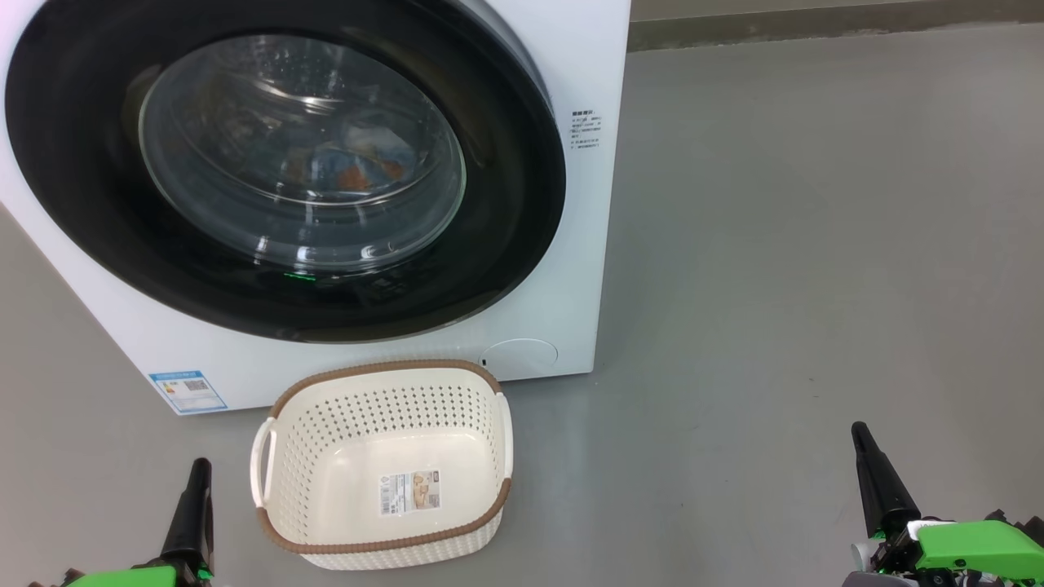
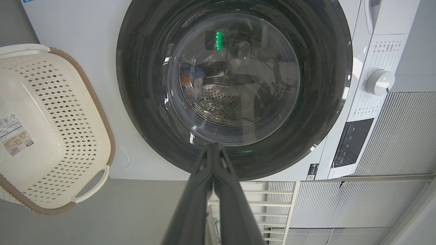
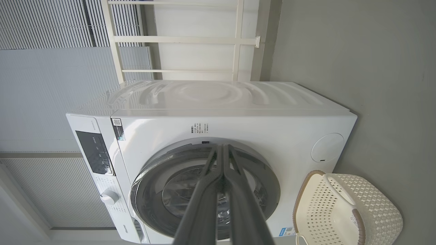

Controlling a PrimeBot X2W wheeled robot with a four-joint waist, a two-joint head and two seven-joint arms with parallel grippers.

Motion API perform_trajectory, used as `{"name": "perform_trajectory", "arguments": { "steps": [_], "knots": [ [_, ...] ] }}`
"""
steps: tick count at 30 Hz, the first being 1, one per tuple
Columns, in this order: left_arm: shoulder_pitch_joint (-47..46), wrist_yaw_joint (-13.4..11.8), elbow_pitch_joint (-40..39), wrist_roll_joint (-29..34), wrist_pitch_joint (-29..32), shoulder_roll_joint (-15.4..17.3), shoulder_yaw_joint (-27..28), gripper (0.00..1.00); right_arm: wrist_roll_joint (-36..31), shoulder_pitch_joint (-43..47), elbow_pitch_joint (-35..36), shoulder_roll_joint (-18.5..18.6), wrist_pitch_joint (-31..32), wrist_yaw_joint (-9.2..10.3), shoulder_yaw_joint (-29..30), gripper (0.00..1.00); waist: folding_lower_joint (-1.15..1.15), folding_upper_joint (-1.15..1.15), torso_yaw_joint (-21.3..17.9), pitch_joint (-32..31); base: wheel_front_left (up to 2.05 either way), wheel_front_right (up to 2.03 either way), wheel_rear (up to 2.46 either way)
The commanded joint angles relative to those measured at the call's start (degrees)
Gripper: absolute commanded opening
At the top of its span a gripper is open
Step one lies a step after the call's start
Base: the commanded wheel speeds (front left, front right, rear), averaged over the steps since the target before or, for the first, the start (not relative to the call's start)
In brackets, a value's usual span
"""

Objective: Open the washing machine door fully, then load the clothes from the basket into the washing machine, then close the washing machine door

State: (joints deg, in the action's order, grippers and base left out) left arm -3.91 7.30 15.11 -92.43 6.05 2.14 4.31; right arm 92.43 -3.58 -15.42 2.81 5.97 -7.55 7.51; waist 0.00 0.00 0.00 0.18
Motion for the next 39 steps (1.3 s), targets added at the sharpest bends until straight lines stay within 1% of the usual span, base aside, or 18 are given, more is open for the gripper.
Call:
{"name": "perform_trajectory", "arguments": {
  "steps": [1,39],
  "knots": [
    [-2.3,0.2,-1.1,0.1,0.3,0.9,2.0,0.0,-0.1,-2.6,1.4,0.3,0.3,0.06,-1.2,0.0,0.0,0.0,0.0,0.0,0.0,0.0,0.0],
    [-2.3,0.2,-1.1,0.2,0.4,0.8,2.1,0.0,-0.2,-2.6,1.4,0.2,0.4,0.06,-1.1,0.0,0.0,0.0,0.0,0.0,0.0,0.0,0.0]
  ]
}}
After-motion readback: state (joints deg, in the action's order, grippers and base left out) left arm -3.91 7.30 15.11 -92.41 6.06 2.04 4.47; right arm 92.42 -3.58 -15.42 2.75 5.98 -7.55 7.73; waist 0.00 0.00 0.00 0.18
